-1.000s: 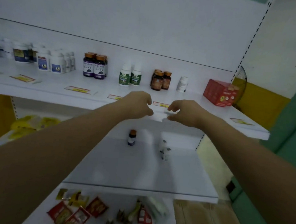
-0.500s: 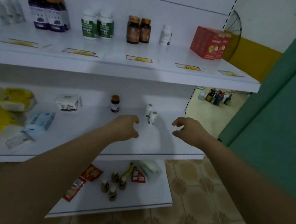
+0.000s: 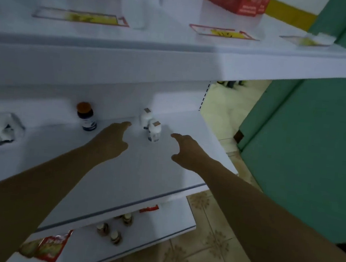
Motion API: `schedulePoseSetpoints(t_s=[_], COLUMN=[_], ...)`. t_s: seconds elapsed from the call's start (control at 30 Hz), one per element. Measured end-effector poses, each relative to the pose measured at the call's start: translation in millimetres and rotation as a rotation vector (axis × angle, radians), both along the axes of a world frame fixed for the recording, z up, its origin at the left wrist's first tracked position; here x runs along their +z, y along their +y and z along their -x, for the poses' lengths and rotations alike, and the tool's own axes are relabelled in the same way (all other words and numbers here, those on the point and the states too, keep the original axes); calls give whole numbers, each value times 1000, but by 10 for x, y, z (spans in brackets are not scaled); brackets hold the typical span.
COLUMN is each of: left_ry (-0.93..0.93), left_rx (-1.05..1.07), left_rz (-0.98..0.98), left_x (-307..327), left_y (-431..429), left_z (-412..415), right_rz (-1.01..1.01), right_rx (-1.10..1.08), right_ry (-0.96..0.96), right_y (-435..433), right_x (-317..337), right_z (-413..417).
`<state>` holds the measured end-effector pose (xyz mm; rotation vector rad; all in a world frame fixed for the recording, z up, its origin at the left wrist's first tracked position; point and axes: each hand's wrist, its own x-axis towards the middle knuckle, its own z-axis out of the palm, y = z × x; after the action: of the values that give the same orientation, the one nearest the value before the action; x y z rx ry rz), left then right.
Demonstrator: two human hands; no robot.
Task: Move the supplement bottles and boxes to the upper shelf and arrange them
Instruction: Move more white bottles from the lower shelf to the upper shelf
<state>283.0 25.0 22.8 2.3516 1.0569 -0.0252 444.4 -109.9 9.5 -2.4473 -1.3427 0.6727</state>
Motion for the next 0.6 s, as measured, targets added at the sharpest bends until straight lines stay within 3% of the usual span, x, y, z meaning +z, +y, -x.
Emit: schedulePoseSetpoints(t_s=[0.43,0.6], left_ry=[-10,152], left_rx=[-182,-234], left_rz=[-224,-352], left_x=[-790,-904], left_y=[795,1093], left_z=[-1033,-1455], right_rz=[-116,-87], right_rx=[130,123], right_ry=[-48,-45], right_y=[1081,1101], right_x=[-832,-1064], right_z=[-515,-585])
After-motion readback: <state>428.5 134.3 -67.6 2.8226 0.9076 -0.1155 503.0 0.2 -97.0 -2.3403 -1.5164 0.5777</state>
